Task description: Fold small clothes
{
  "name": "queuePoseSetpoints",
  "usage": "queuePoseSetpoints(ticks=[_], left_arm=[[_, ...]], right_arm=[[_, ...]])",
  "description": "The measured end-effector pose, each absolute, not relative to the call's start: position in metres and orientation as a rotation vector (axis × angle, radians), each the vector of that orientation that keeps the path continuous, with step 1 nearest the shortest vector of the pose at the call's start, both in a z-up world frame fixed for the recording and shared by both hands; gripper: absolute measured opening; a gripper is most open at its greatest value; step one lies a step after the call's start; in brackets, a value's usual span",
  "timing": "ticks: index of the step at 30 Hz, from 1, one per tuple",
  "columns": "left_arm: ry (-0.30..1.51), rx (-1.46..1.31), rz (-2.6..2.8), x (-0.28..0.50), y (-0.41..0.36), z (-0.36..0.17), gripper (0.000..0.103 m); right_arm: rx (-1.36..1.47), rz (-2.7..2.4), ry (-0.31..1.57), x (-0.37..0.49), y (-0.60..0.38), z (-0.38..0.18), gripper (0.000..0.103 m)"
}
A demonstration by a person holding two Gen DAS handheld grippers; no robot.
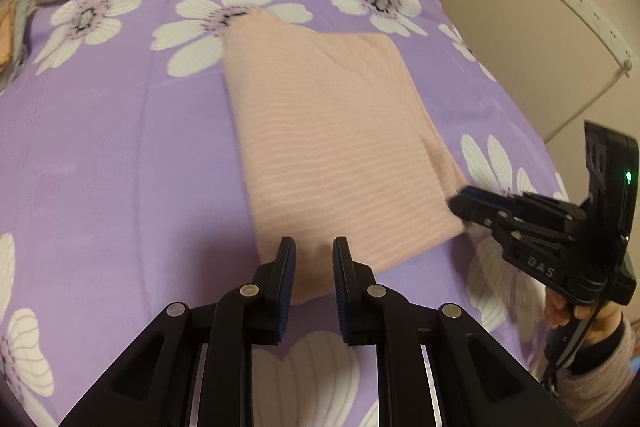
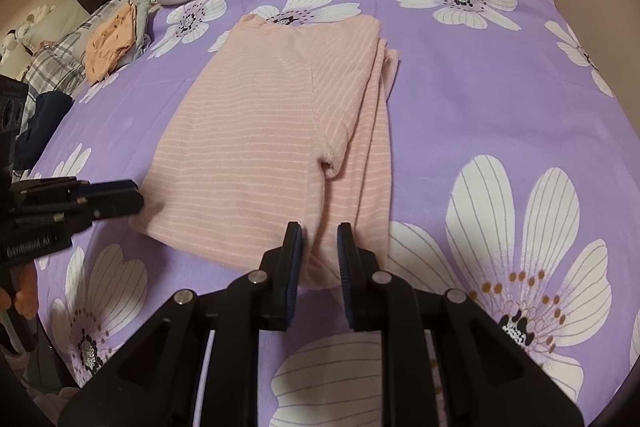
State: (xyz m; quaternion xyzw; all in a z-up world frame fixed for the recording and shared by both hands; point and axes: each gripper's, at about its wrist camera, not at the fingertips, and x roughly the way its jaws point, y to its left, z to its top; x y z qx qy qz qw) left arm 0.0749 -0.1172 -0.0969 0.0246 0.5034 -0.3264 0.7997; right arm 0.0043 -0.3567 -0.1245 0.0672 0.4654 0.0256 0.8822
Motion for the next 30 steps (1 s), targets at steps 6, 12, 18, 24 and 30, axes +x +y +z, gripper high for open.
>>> queuePoseSetpoints(ticks=[6,12,18,24,30], left_arm=[[1.098,0.006,-0.658,0.086,-0.105,-0.098,0.015],[1.101,-0.013,-0.638,0.095,-0.103,-0.101,0.015],[1.099,-0.023,-0.634,0.104,-0.104,-0.102,0.015],[1.09,-0.04,-0.634,0.112,-0.105,-0.103,0.041],[1.085,-0.039,-0.638,0.121,-0.109,-0.103,0.041]], right_arm=[[0.187,0.053,0.948,-0.005,-0.366,-0.118,0.031],[0.28,0.062,0.922,-0.004,-0.379,-0.115,0.037],[0.363,0.087,0.894,0.004,-0.387,-0.111,0.042],[0.437,0.085,0.889,0.016,-0.399,-0.114,0.05],[0.469,0.076,0.891,0.028,-0.41,-0.117,0.051]])
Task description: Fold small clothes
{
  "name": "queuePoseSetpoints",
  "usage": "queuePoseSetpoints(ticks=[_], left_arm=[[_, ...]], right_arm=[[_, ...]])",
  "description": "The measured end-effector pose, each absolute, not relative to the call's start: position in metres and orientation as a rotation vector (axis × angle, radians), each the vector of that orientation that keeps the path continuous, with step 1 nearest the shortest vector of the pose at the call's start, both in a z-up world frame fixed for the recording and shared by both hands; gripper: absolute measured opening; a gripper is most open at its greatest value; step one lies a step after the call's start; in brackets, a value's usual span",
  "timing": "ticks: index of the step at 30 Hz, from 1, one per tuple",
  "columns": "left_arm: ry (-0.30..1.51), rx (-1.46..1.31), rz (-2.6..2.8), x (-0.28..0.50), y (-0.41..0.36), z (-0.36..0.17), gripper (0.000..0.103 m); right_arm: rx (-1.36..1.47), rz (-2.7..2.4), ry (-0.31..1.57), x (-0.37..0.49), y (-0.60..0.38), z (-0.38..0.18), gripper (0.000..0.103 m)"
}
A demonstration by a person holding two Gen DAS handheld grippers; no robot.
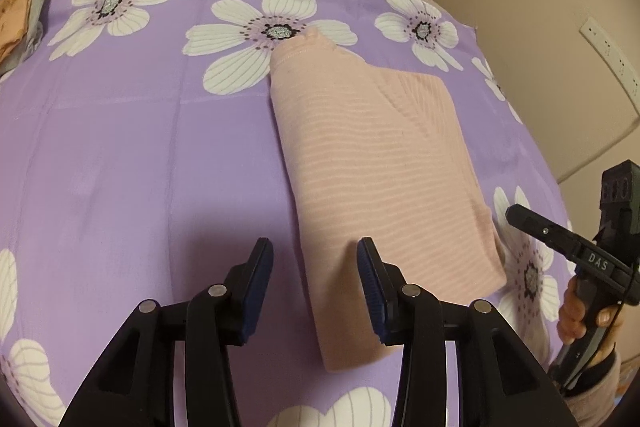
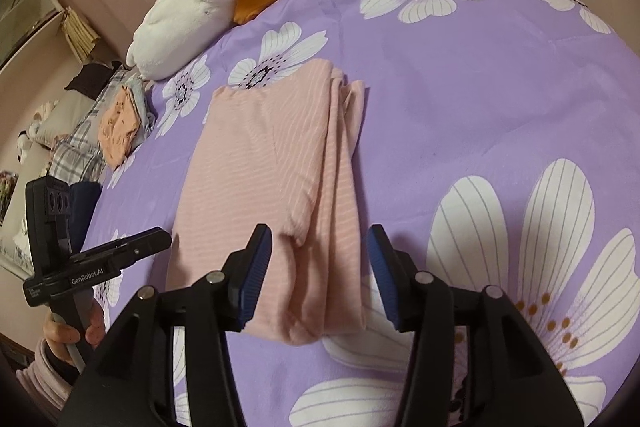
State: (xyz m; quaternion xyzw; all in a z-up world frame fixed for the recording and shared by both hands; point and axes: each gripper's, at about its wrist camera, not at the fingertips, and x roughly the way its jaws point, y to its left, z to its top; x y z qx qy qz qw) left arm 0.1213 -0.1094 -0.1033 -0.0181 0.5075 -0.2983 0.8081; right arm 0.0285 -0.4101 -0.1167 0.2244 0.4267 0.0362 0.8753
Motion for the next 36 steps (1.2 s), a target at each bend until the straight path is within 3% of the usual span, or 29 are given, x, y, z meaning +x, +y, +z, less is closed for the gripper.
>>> queuePoseSetpoints(ticks=[10,36], left_arm=[[1.092,-0.044,-0.656,0.138,-0.12,-0.108,0.041],[1.175,-0.198,-0.73,0.169,-0.129,-0.129,0.046]], right_arm=[[0.512,0.082,0.901,0.051,-0.425,-0.123,0.062],[0.593,0.146,0.947,0.095,-0.428,-0.148,0.064]])
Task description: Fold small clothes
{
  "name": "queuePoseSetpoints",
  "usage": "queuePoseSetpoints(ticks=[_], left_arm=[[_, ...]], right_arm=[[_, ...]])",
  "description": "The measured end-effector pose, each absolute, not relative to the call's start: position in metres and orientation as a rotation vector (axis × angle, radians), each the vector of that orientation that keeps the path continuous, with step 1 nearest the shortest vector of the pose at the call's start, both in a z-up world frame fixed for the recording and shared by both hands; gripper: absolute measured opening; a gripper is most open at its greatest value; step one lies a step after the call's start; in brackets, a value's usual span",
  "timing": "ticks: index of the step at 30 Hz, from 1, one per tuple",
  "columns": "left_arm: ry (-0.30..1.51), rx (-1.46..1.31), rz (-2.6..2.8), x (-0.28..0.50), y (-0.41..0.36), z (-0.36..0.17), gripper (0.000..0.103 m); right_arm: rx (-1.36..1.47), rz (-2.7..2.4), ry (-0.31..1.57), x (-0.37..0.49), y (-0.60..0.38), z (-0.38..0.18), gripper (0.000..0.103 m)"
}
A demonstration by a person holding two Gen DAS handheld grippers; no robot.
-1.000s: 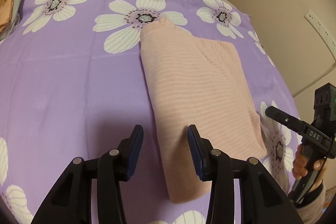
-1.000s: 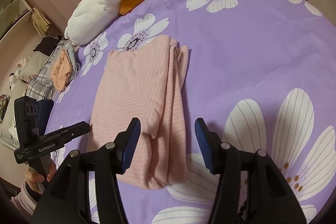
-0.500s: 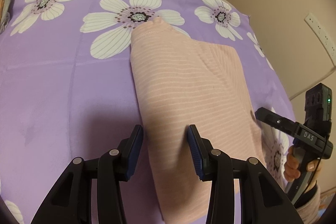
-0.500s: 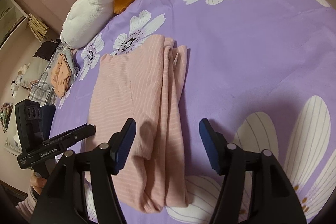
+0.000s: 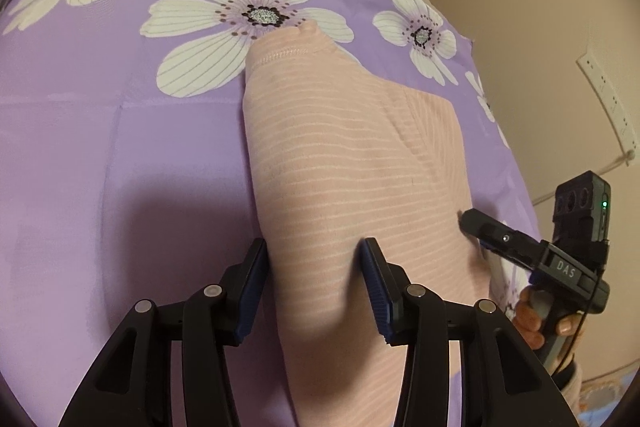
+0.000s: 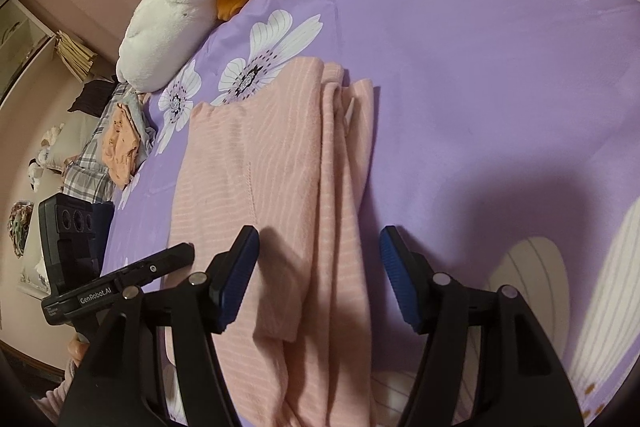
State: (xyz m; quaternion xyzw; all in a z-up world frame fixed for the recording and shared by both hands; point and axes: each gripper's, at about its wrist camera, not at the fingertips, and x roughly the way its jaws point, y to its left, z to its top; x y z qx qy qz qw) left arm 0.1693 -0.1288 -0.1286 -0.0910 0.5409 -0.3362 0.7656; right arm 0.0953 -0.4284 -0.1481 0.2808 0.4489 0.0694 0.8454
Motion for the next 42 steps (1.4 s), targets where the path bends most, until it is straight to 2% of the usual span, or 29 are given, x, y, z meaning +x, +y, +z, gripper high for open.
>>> queuePoseSetpoints(ticks=[33,39,42], left_arm=[[1.183,-0.205,-0.742,0.188,-0.15,-0.133,0.051],[1.185,-0.203,-0.736,0.19,-0.155,-0.132,0.051],[1.183,-0.195,-0.739,0.191,-0.154,-0.133,0.051]], right_arm=[[0.594,0.202,0.947,0.131,-0.412,-0.156,0.061],[0.566,0.185,0.942,0.131,-0.407,-0.155,0.057],[0.553,0.17,0.94,0.13,-0.405,-0.15,0.047]])
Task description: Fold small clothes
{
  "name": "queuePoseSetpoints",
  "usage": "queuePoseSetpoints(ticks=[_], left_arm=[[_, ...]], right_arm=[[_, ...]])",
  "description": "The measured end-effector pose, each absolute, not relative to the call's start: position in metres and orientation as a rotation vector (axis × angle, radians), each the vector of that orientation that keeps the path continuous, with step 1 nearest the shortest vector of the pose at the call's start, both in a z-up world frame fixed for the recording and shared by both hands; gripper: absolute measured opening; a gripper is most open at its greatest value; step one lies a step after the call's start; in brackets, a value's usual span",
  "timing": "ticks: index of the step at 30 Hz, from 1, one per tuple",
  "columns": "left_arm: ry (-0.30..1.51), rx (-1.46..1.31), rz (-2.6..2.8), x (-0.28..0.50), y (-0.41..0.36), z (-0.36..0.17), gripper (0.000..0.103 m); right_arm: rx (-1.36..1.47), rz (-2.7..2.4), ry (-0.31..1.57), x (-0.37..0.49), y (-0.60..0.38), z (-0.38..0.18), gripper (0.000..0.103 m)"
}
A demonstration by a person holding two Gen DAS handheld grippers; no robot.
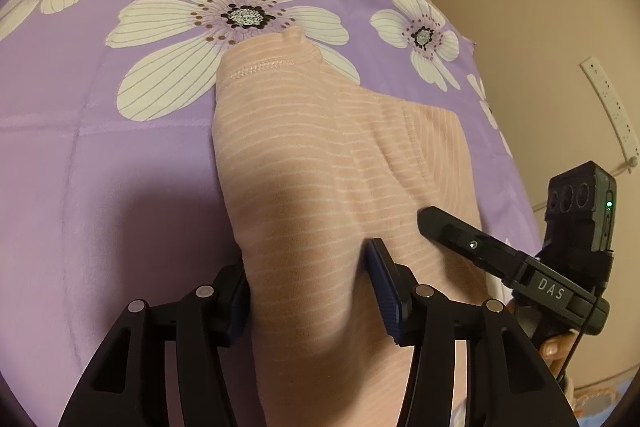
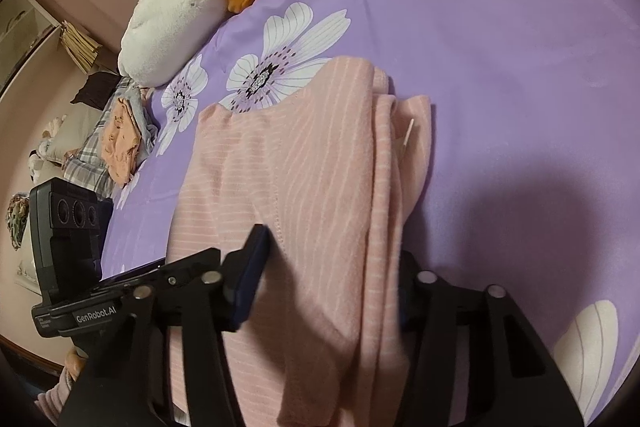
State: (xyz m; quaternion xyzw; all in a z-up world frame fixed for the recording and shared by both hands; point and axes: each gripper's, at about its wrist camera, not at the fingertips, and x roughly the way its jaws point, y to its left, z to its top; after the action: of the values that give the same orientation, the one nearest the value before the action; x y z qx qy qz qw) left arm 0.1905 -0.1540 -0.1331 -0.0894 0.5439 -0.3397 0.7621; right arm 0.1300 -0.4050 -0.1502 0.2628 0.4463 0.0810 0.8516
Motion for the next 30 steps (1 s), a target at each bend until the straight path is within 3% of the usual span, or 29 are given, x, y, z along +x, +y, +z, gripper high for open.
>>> queuePoseSetpoints(ticks=[2,6,30], left_arm=[[1.182,-0.193,-0.74,0.191,-0.154,-0.133,0.051],[1.177,-0.188,-0.738,0.188,-0.154,-0.132,0.051],[1.11,-0.166,-0.749,0.16,-0.142,-0.108,0.051]], right_arm=[[0.536,0.169,0.925,0.128,-0.403,-0.145,0.035],[0.521,0.166,0.905,0.125,-0.399,-0.141,0.031],[0.497,0.221,0.807,0.096,-0.37,-0.104,0.029]])
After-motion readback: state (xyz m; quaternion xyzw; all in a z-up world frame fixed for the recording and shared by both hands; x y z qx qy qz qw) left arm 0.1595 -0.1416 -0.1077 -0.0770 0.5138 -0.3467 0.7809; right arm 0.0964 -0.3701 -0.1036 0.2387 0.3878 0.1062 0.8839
